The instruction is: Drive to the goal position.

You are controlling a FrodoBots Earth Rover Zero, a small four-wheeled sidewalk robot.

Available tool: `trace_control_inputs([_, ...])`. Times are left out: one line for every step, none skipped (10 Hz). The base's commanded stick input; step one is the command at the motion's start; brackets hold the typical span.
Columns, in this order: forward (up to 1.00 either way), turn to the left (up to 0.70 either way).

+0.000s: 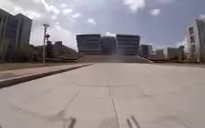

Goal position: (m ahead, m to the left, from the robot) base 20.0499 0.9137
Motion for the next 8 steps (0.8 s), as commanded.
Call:
trace_control_inputs([1.00,0.00])
trace_control_inputs([1.00,0.00])
trace_control_inputs([1.00,-0.06])
trace_control_inputs([1.00,-0.27])
trace_control_inputs([1.00,-0.26])
trace_control_inputs([1.00,-0.04])
trace_control_inputs([1.00,0.00])
trace_control_inputs([1.00,0.00])
